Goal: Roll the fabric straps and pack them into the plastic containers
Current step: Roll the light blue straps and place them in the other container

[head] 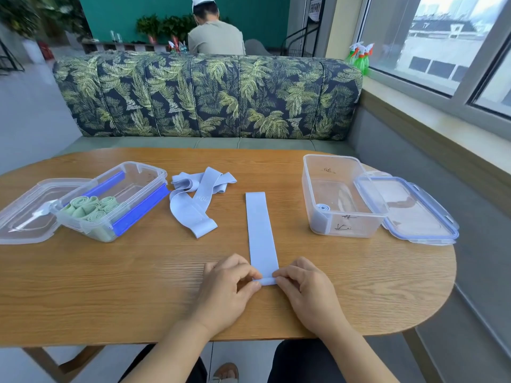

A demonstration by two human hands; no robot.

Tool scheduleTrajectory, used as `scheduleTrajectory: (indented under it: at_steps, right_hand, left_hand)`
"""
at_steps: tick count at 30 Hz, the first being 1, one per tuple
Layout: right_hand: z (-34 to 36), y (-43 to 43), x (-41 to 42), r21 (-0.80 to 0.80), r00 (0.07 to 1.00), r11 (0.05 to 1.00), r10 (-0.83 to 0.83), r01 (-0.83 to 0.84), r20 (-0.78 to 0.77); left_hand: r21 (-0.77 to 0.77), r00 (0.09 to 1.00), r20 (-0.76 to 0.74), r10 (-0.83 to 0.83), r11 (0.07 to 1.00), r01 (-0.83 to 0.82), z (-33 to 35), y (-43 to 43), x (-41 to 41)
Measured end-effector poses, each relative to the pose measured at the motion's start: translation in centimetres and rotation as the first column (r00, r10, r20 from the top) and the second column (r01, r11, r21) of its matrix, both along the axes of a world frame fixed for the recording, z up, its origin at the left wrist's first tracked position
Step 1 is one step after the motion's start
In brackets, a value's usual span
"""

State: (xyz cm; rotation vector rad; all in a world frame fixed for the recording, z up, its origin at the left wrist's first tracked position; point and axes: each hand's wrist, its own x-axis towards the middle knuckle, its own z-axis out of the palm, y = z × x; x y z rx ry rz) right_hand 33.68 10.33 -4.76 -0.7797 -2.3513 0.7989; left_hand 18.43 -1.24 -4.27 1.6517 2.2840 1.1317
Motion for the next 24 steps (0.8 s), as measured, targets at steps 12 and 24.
scheduleTrajectory:
  at_steps: [12,24]
  right_hand:
    - [-0.1,0.0,0.0,-0.004,0.999,1.0,-0.021,0.021,-0.034]
    - [-0.1,-0.7,0.5,0.032,1.0,0.999,0.0,0.001,-0.002]
  left_hand:
    - [0.047,0.996,-0.072,-0.046,0.998,0.05,-0.9,0.3,-0.3]
    - [0.107,0.962,-0.272,-0.033,0.992,0.064,-1.2,0.1,-0.1]
